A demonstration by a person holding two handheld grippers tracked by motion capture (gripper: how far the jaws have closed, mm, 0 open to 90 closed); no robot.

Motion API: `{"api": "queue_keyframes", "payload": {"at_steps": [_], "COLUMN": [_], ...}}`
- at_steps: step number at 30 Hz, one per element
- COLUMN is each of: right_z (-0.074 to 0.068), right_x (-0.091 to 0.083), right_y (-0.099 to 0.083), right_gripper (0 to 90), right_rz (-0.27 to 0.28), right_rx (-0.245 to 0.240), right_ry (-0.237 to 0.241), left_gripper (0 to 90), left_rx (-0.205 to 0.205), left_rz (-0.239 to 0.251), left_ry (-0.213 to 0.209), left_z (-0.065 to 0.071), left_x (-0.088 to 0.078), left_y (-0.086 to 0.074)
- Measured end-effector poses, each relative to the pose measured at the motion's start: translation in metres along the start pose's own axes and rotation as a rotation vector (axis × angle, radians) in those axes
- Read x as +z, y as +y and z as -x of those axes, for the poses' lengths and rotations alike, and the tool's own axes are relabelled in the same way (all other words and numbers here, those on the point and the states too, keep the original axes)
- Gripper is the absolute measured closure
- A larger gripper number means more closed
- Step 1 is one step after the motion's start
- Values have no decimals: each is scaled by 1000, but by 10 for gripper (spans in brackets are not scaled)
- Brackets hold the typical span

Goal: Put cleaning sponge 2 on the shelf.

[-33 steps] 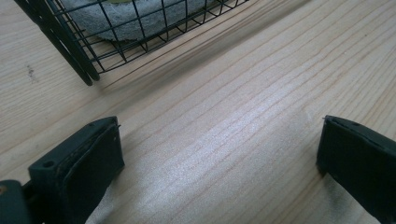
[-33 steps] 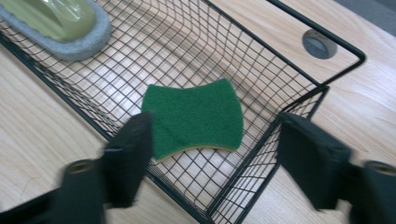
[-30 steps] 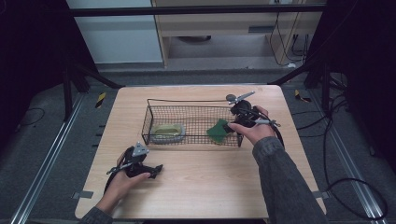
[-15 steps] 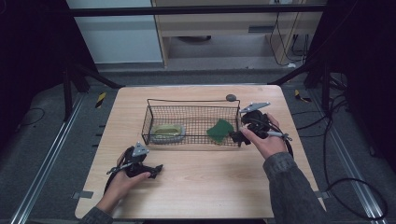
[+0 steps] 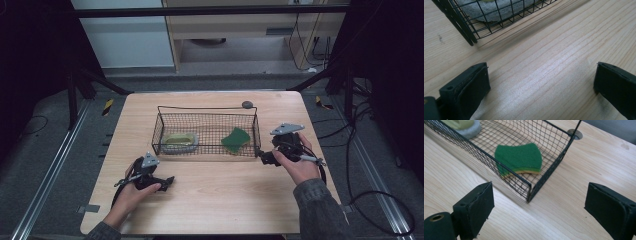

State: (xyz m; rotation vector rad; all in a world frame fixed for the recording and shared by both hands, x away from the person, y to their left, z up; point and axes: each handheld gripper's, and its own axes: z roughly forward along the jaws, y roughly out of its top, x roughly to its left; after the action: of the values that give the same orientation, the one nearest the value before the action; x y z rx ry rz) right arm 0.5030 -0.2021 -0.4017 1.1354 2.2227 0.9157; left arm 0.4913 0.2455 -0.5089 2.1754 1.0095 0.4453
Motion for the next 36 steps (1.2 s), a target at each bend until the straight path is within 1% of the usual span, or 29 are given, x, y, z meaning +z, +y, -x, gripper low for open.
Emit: {"api": "queue_keyframes", "payload": {"at_steps": [1, 2, 3, 5, 6, 8, 9, 10, 12, 13, 14, 15, 16, 20, 21, 22, 27, 29, 31, 32, 36], "right_z": [0, 1, 2, 3, 4, 6, 6, 7, 9, 9, 12, 12, 13, 17, 17, 19, 23, 26, 27, 30, 34], "right_x": [0, 0, 0, 0, 0, -1, -1, -1, 0, 0, 0, 0, 1, 2, 2, 3, 6, 7, 8, 9, 11], "right_y": [0, -7, -10, -13, -18, -24, -24, -30, -36, -36, -42, -42, -48, -58, -58, -63, -72, -78, -80, -84, -93], "right_gripper": [89, 92, 92, 92, 94, 95, 95, 95, 95, 95, 96, 96, 96, 94, 94, 94, 94, 94, 94, 94, 94], "right_rz": [0, 6, 9, 10, 12, 10, 10, 6, 6, 6, 3, 3, 1, -7, -7, -12, -21, -31, -31, -37, -45], "right_rx": [0, 2, -1, 3, 15, 19, 19, 34, 49, 49, 58, 58, 70, 91, 91, 106, 127, 143, 147, 160, 184], "right_ry": [0, -10, -13, -14, -15, -20, -20, -23, -26, -26, -31, -31, -35, -39, -39, -41, -45, -50, -51, -53, -61], "left_gripper": [0, 0, 0, 0, 0, 0, 0, 0, 0, 0, 0, 0, 0, 0, 0, 0, 0, 0, 0, 0, 0], "left_rx": [0, 3, 3, 3, 3, 3, 3, 3, 3, 3, 3, 3, 0, 3, 3, 0, 3, 3, 3, 3, -1], "left_rz": [0, 0, 0, 0, 0, 0, 0, 0, 0, 0, 0, 0, 0, 0, 0, 0, 0, 0, 0, 0, 0], "left_ry": [0, 1, 1, 1, 1, 1, 1, 1, 1, 1, 1, 1, 0, 1, 1, 0, 1, 1, 1, 1, 0], "left_z": [0, 0, 0, 0, 0, 0, 0, 0, 0, 0, 0, 0, 0, 0, 0, 0, 0, 0, 0, 0, 0], "left_x": [0, 0, 0, 0, 0, 0, 0, 0, 0, 0, 0, 0, 0, 0, 0, 0, 0, 0, 0, 0, 0], "left_y": [0, 0, 0, 0, 0, 0, 0, 0, 0, 0, 0, 0, 0, 0, 0, 0, 0, 0, 0, 0, 0]}}
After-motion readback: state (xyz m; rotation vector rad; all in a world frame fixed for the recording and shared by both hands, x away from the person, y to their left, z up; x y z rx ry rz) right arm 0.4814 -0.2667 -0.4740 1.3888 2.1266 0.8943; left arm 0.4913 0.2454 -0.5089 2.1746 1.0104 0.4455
